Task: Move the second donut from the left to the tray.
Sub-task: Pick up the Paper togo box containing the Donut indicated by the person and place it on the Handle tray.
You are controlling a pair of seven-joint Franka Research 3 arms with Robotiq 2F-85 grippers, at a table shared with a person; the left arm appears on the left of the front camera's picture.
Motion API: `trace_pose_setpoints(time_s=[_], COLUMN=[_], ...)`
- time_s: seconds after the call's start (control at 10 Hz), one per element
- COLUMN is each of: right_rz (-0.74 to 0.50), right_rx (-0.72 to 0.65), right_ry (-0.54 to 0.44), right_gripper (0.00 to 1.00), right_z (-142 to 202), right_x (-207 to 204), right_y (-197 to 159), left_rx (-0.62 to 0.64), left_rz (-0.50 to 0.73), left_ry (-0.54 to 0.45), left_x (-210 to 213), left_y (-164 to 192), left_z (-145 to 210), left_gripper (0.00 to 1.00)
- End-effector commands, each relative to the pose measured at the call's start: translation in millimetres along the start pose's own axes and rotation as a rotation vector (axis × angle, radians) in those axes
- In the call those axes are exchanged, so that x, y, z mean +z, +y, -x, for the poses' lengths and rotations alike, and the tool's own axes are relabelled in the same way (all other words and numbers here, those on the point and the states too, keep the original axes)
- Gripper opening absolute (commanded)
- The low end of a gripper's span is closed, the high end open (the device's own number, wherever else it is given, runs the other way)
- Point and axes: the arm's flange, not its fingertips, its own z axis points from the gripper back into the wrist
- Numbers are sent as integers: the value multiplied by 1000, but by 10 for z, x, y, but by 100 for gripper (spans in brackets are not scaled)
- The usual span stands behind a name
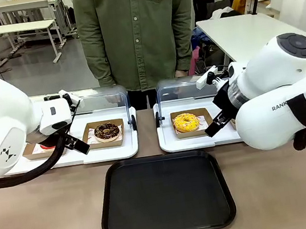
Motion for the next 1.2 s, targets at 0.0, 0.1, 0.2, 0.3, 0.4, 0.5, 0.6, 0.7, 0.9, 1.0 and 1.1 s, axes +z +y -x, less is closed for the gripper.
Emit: trace_pose_setpoints(time_s=[0.0,0.1,0.2,0.3,0.4,0.5,0.6,0.7,0.9,1.0,1.1], right_rz=[0,0,0,-38,-75,-128,-205,-262,-366,-415,-458], right_rx=[-1,-1,0,-23,-49,-69,-91,-102,-40,-28,-24], right_ry=[0,0,0,-41,-81,-111,-147,-193,-314,-379,-427], right_gripper=[100,100,100,100,100,100,100,100,100,100,100], right_z=[0,0,0,-140,-201,-152,-31,129,496,704,846], right_x=[0,0,0,244,538,813,1046,1206,1411,1450,1411], right_y=[-1,-1,0,-197,-467,-775,-1185,-1558,-2208,-2554,-2787], left_rx=[0,0,0,34,51,54,24,-13,-151,-209,-201], left_rz=[1,1,0,17,44,93,189,272,417,498,551], left_ry=[0,0,0,-14,-24,-29,-38,-48,-107,-172,-249], left_x=[1,1,0,192,421,661,867,966,1163,1224,1271], left_y=[0,0,0,209,455,723,1042,1337,1839,2108,2317], left_z=[-1,-1,0,-98,-191,-236,-243,-204,22,163,310], left_gripper=[100,100,100,100,100,100,100,100,100,100,100])
